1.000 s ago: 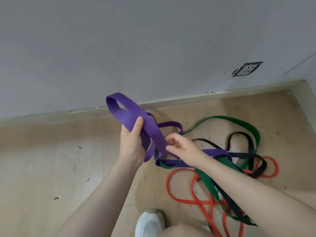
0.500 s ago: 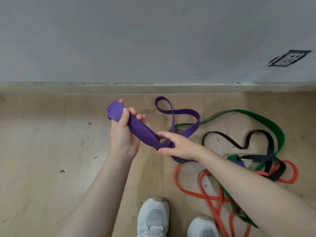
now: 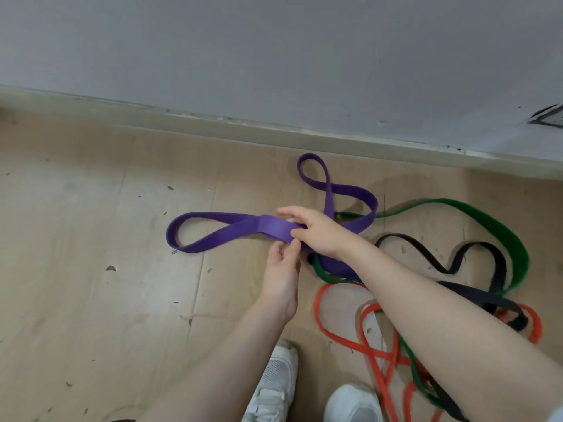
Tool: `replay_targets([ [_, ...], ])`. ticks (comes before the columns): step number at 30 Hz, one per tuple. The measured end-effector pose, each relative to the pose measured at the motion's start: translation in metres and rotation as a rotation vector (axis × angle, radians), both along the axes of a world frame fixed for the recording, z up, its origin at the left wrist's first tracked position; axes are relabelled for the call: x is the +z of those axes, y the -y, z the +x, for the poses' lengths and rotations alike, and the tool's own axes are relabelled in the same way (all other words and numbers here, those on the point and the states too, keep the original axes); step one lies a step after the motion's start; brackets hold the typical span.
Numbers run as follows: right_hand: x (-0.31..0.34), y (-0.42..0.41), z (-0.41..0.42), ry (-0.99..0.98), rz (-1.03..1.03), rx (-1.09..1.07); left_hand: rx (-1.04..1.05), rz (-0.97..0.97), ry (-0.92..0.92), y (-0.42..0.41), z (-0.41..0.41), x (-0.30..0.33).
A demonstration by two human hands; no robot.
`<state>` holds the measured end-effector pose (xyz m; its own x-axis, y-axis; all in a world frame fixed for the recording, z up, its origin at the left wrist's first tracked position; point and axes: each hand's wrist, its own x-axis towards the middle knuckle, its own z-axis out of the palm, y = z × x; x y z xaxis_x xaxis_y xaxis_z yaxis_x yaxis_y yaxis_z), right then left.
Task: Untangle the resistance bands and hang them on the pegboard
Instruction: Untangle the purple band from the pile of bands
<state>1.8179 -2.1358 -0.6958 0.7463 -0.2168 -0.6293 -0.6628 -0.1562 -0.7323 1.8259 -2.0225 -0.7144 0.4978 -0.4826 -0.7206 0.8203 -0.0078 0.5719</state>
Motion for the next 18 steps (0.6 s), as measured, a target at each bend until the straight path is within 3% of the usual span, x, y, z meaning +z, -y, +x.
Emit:
replay_targets([
  [5, 0.005, 0.026, -0.024, 0.106, 0.037, -0.220, 0.111, 0.071, -0.004, 0.012, 0.009, 0.013],
  [11, 0.002, 0.040, -0.046, 0.056, -0.151, 0.188, 0.135, 0.062, 0.214, 0.019, 0.046, 0.045],
  [15, 0.005, 0.037, -0.018, 0.108, -0.212, 0.077, 0.322, 0.005, 0.298, 0.010, 0.081, 0.057],
  [18, 0.006, 0.040, -0.017, 0.060, -0.349, 0.129, 0.491, 0.024, 0.257, 0.001, 0.096, 0.045],
])
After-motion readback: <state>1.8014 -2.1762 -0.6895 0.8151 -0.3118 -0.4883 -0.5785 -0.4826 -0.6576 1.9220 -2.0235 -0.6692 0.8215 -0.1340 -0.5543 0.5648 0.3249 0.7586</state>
